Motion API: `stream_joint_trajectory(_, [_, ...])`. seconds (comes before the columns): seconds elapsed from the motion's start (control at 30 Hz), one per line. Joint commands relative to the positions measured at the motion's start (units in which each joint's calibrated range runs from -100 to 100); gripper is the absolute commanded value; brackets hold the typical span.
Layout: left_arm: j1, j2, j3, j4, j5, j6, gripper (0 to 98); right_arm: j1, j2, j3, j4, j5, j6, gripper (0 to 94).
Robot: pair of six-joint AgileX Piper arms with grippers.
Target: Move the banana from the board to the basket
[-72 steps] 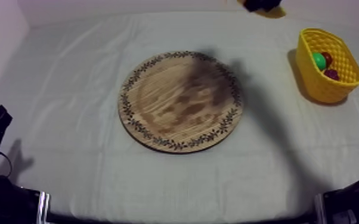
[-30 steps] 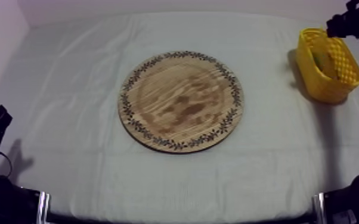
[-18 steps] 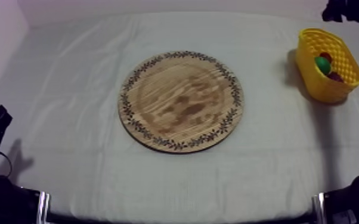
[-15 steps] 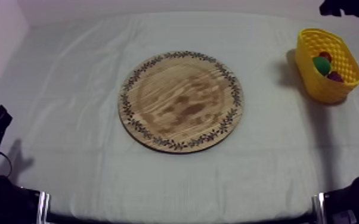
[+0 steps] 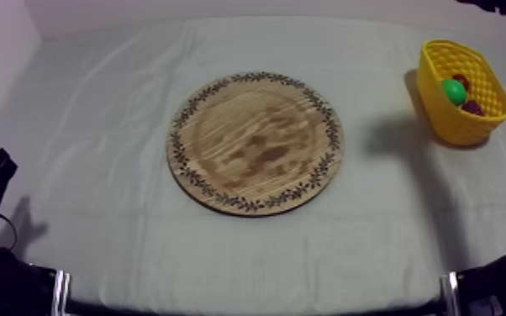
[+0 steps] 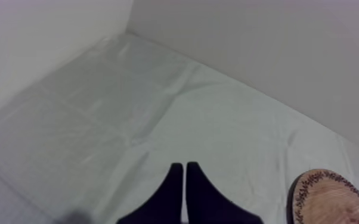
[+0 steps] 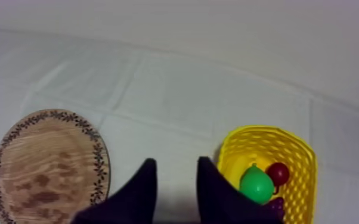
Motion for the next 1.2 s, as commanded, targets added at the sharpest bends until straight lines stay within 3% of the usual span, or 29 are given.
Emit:
stream_joint_trajectory(0.0, [0.0,0.0,0.0,0.03,0.0,0.0,0.1,-1.7,-4.8,2.7,0.8,-1.1,-0.7,12.1])
stream_joint_trajectory(0.33, [0.0,0.0,0.0,0.03,0.0,0.0,0.1,-5.5,-23.8,17.8,2.3,-6.7,-3.5,2.2])
stream_joint_trajectory(0.63, [0.0,0.0,0.0,0.03,0.0,0.0,0.1,-6.4,-43.7,30.8,3.2,-9.3,-4.3,0.7])
stream_joint_trajectory(0.9, [0.0,0.0,0.0,0.03,0.0,0.0,0.1,-4.1,-57.7,38.6,1.7,-9.3,-3.1,0.6])
stream_joint_trajectory(1.17, [0.0,0.0,0.0,0.03,0.0,0.0,0.1,1.6,-65.6,43.3,-2.1,-7.4,0.4,0.6])
